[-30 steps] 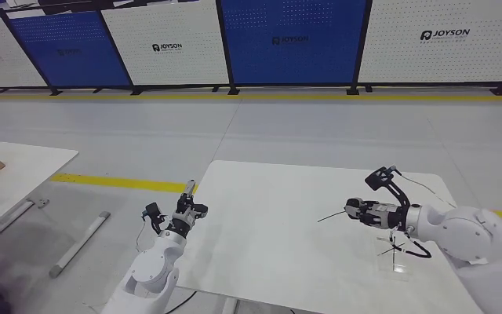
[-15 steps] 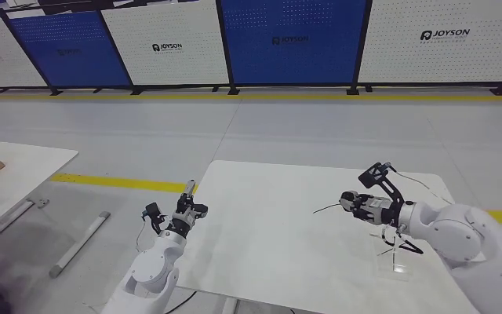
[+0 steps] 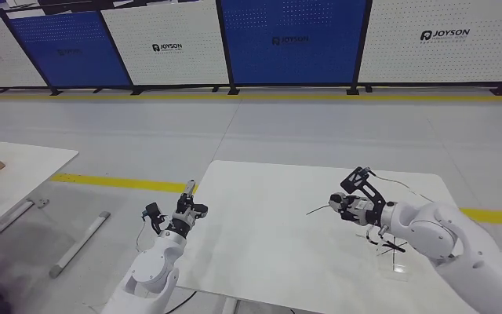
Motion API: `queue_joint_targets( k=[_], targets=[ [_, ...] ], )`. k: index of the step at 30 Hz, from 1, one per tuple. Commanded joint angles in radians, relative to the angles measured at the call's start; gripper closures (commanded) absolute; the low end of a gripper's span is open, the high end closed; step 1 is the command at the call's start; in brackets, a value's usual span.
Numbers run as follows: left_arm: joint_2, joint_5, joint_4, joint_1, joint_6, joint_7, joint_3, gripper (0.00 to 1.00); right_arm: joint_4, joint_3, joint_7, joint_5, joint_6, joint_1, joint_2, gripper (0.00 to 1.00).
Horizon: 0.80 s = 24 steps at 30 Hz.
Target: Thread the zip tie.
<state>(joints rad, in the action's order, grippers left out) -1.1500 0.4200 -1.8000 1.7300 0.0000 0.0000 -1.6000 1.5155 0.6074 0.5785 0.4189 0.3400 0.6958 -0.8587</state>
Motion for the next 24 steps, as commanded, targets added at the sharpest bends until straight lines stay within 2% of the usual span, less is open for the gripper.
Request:
queue_joint_targets(
  k=[1, 9, 13, 18, 24],
  targets=[
    [0.000, 0.000, 0.000, 0.000, 0.000, 0.000, 0.000, 0.00, 0.000, 0.000, 0.000, 0.000, 0.000, 0.000, 0.000, 1.00],
    [0.000, 0.000, 0.000, 0.000, 0.000, 0.000, 0.000, 0.00, 0.001, 0.004, -0.013, 0.002, 0.000, 0.007, 0.000, 1.00],
    [0.000, 0.000, 0.000, 0.000, 0.000, 0.000, 0.000, 0.00, 0.059, 0.000, -0.025, -0.004, 0.000, 0.011, 0.006, 1.00],
    [0.000, 0.000, 0.000, 0.000, 0.000, 0.000, 0.000, 0.00, 0.147, -0.068, -0.070, 0.077, 0.000, -0.005, 0.035, 1.00],
    [0.000, 0.000, 0.000, 0.000, 0.000, 0.000, 0.000, 0.00, 0.125, -0.160, -0.121, 0.026, 0.000, -0.078, 0.067, 1.00]
  ],
)
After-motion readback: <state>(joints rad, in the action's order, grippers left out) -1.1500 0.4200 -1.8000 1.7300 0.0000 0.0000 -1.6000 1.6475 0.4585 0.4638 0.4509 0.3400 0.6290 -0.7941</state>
